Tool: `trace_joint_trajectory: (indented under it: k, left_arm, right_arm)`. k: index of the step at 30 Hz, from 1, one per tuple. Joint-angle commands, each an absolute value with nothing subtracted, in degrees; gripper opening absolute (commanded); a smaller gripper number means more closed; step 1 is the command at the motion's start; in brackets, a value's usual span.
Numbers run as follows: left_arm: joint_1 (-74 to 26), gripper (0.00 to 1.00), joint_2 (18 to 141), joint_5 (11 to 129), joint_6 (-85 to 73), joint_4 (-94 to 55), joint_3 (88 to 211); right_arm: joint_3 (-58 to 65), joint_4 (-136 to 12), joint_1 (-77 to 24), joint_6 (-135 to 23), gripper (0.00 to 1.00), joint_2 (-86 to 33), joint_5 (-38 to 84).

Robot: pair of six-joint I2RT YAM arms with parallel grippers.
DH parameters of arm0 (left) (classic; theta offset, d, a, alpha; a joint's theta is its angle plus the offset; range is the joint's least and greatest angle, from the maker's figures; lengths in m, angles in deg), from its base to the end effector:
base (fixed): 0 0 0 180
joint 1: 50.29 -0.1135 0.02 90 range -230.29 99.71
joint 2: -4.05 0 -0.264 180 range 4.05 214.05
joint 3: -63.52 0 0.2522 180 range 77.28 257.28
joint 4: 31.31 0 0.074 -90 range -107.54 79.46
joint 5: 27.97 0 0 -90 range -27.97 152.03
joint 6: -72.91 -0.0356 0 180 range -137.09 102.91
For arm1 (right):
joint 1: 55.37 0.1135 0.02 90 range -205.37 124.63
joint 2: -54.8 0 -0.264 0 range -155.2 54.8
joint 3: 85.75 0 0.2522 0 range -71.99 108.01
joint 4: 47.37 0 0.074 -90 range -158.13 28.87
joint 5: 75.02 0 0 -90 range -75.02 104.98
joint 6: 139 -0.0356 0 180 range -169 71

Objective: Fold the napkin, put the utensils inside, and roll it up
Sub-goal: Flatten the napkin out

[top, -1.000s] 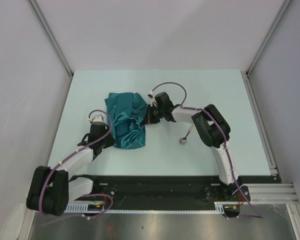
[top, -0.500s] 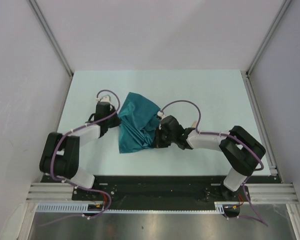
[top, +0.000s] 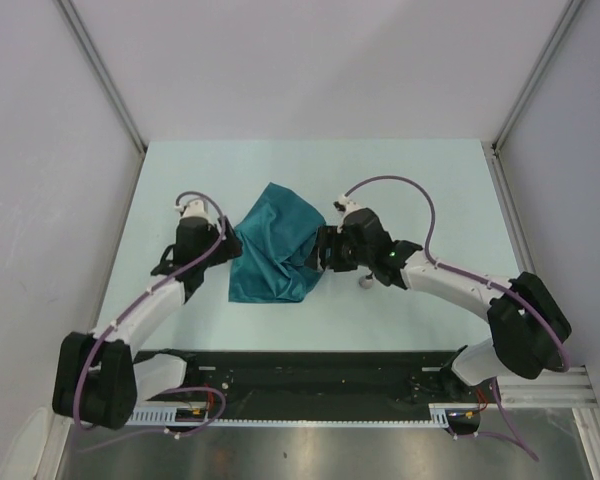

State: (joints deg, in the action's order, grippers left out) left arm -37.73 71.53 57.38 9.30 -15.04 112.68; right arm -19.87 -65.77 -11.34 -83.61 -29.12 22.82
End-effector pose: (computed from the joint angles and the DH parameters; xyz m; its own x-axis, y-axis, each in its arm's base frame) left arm 0.2431 -0.0512 0.2159 -0.5638 -0.3283 -0.7579 -0.1105 0.9393 -0.3247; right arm 0.2265 0.2257 0.2330 -0.7874 0.0215 -0.6161 -0.3891 0.7579 0.5236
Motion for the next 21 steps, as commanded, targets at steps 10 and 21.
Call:
trace_joint_trajectory:
  k: [10,21]
  left_arm:
    - [-36.1,0.6,61.3,58.8,16.6,-1.7,100.7]
    - [-33.7,0.5,64.0,59.6,18.1,0.5,98.6]
  right_arm:
    - [-22.2,-64.5,-20.7,-80.2,0.74,-23.3,26.7]
    - [-18.8,-64.8,-23.8,-77.1,0.75,-29.0,27.7]
